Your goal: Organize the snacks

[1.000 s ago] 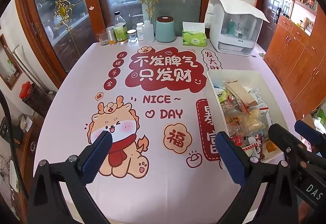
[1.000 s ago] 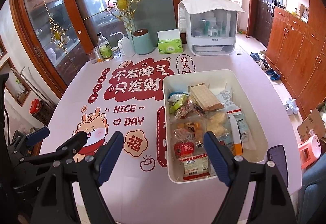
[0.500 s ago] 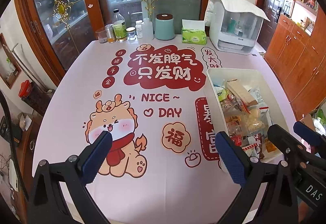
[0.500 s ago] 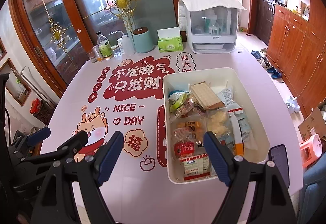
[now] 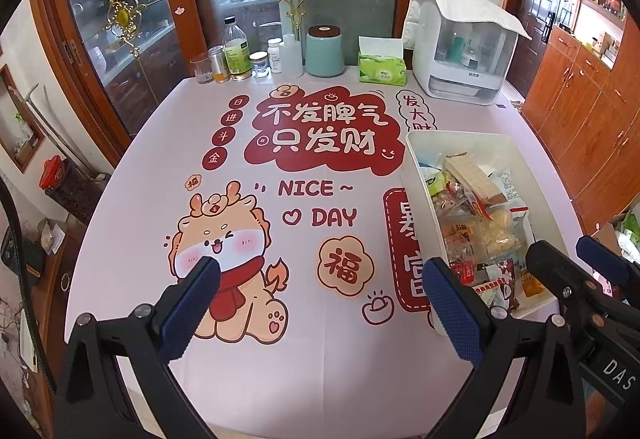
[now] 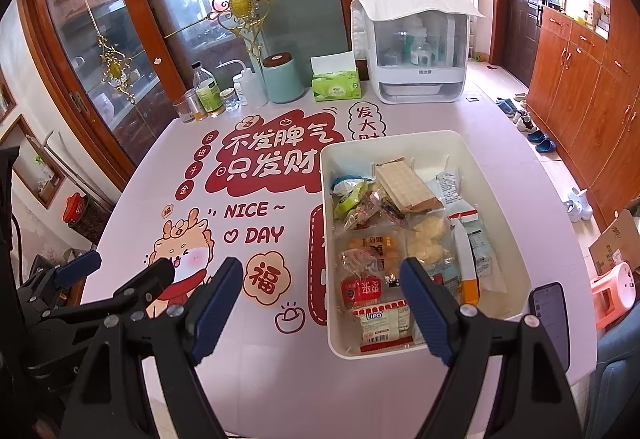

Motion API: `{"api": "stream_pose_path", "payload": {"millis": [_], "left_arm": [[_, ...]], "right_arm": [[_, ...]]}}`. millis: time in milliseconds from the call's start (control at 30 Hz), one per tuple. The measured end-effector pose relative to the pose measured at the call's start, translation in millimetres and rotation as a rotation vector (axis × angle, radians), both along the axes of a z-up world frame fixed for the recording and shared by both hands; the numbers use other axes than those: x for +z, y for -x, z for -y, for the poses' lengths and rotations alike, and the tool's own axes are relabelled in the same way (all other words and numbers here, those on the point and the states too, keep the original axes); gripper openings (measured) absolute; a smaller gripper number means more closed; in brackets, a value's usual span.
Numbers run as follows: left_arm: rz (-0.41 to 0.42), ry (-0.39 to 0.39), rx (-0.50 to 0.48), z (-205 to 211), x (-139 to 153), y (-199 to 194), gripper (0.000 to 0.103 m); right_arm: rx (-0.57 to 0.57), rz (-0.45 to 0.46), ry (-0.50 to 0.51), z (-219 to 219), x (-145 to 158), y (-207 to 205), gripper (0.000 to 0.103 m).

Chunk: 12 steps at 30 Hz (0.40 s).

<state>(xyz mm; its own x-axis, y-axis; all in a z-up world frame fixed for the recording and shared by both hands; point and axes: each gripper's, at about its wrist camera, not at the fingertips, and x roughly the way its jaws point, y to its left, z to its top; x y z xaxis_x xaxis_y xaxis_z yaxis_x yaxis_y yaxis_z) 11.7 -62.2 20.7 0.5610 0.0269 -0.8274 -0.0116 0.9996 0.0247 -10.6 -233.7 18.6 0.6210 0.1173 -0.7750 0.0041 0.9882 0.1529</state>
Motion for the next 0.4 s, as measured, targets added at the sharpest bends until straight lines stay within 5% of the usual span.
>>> {"api": "stream_pose_path", "payload": {"millis": [400], "left_arm": [[0.005, -0.013, 0.03, 8.0, 4.2, 6.8, 0.1]], "right_arm": [[0.029, 0.009, -0.013, 3.7, 2.7, 0.0, 0.081]]}}
